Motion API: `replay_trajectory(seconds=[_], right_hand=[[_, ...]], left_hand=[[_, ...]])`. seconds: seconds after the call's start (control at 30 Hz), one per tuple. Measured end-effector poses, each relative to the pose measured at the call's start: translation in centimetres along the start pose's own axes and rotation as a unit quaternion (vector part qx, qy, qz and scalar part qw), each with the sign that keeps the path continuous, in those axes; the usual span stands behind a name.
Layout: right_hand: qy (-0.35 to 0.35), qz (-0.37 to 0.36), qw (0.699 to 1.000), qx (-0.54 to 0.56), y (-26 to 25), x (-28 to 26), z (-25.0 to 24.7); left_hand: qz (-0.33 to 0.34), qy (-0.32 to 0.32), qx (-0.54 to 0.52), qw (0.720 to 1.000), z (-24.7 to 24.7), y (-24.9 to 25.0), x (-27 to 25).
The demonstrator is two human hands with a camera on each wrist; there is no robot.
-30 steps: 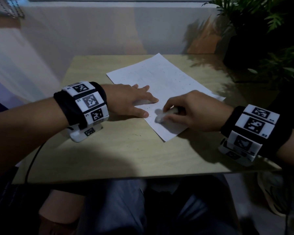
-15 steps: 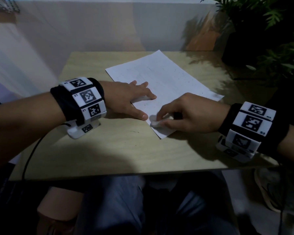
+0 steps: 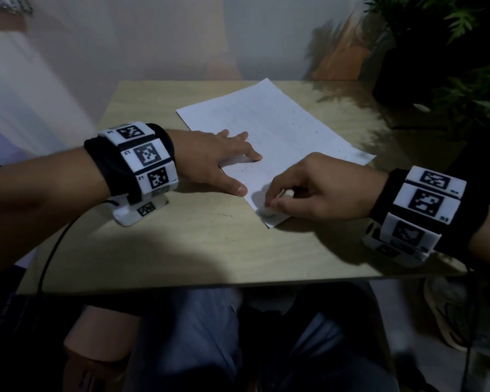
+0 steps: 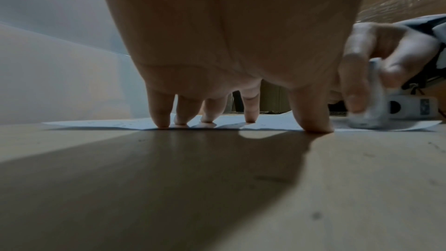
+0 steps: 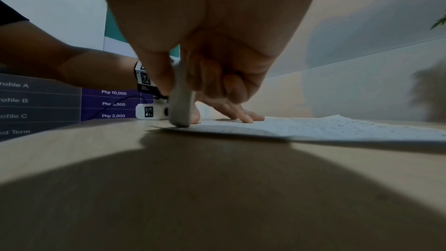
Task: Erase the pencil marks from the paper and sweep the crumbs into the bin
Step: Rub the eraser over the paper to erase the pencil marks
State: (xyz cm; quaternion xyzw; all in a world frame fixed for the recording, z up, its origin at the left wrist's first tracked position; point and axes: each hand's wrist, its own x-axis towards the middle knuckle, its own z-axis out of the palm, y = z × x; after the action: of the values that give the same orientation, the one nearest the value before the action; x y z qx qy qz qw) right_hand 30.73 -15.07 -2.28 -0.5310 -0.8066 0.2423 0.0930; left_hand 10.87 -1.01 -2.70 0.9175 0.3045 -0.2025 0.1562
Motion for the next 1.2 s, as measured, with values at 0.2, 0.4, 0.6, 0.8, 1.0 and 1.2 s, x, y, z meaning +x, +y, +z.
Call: replay_trajectory(seconds=[0.2, 0.4, 0.6, 0.8, 1.0, 1.2], right_hand=[[0.001, 0.003, 0.999, 0.049, -0.03, -0.28, -0.28], [0.035, -0.005, 0.999, 0.006, 0.22, 0.24, 0.05], [-0.039, 0.009, 0.998, 0.046, -0.01, -0.24, -0.15], [0.09, -0.003, 0.993, 0.07, 0.14, -0.11, -0.34], [-0.015, 0.014, 0.999, 0.031, -0.04, -0.09, -0.04], [0.064, 0.023, 0.997, 0.034, 0.55, -0.15, -0.35]], left_hand=[[0.002, 0.0, -0.006, 1.0, -0.14, 0.21, -0.11], [0.001, 0.0, -0.003, 1.0, -0.21, 0.24, -0.19], [0.002, 0.004, -0.007, 1.0, -0.13, 0.16, -0.2], [0.005, -0.008, -0.011, 1.0, -0.25, 0.29, -0.24], [-0.002, 0.0, 0.002, 1.0, -0.17, 0.37, -0.39], [0.0, 0.004, -0.009, 1.0, -0.06, 0.28, -0.32]])
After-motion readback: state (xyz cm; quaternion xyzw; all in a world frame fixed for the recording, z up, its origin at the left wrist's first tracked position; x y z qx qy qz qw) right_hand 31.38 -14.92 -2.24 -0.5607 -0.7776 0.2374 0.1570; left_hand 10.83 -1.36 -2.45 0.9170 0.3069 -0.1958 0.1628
